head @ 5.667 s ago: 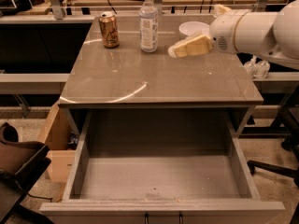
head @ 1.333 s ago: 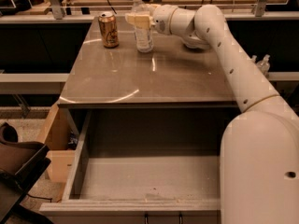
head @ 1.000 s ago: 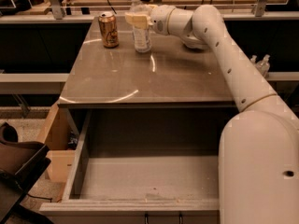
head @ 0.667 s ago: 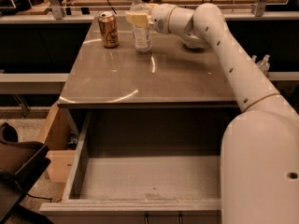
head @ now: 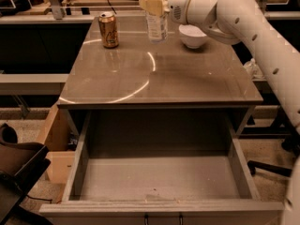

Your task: Place blue plastic bottle into top drawer

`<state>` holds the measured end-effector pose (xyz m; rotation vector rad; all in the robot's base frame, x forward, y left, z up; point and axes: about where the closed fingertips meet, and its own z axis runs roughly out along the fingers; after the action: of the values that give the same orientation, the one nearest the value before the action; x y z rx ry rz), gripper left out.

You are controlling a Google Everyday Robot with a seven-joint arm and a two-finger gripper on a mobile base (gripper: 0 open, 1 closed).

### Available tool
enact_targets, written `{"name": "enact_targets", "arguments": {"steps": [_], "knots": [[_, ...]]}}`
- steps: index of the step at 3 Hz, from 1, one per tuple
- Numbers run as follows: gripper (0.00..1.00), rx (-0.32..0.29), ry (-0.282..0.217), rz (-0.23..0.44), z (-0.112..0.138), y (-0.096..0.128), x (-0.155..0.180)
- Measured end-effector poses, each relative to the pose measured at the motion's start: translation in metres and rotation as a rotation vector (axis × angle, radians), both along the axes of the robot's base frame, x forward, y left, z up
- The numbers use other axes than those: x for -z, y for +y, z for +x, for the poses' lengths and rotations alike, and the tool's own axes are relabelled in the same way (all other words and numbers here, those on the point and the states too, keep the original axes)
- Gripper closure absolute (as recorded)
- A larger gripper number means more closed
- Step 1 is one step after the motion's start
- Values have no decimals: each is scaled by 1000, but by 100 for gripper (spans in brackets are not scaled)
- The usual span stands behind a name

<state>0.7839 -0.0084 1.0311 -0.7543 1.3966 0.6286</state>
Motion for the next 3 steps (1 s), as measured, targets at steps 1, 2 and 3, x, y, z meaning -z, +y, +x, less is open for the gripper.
{"name": "enact_targets", "arguments": {"steps": [1, 2, 3], "knots": [[100, 88, -26, 37, -51, -23, -33], [100, 150, -25, 72, -106, -26, -45], [100, 162, 28, 80, -159, -13, -14]]}}
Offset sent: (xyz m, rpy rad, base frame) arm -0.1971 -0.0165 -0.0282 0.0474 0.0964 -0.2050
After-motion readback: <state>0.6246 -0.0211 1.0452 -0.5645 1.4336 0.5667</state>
